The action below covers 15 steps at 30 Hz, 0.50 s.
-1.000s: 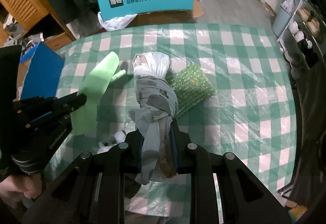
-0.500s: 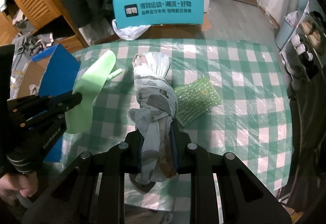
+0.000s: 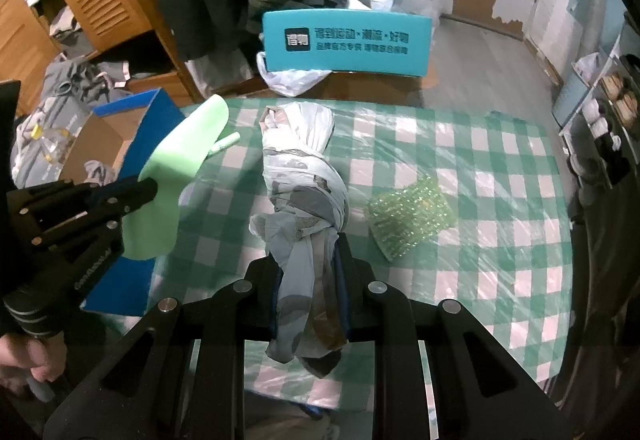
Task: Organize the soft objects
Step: 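Lift and carry the grey cloth bundle and green foam over the cardboard box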
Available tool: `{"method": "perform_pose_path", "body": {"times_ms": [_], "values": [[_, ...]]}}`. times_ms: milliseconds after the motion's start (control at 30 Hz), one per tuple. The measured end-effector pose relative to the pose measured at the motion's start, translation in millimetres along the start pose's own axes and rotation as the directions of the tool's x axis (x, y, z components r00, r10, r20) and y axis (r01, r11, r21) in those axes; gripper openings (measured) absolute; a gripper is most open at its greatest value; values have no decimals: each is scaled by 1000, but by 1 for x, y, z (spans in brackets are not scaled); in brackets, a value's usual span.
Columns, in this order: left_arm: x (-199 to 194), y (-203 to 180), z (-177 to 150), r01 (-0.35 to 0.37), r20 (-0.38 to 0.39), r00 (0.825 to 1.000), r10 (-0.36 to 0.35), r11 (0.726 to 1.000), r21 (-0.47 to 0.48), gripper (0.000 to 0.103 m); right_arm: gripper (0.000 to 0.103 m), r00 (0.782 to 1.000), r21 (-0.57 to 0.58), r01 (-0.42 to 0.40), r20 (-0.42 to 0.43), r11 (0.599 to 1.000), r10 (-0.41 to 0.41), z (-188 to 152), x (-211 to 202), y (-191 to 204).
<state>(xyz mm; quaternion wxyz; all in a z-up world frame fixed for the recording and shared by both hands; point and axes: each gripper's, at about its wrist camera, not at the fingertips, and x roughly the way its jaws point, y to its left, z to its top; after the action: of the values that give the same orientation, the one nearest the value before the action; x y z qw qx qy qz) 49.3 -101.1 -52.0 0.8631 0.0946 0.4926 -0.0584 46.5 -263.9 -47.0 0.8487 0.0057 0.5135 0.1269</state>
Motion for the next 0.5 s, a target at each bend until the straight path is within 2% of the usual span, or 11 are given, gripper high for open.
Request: {"method": "perform_pose_path", "body": {"times_ms": [500], "values": [[-30,36,-8,-28,49,998,30,999,-42,4,20,999,-73,-33,22,997,35,13,-7,43]]}}
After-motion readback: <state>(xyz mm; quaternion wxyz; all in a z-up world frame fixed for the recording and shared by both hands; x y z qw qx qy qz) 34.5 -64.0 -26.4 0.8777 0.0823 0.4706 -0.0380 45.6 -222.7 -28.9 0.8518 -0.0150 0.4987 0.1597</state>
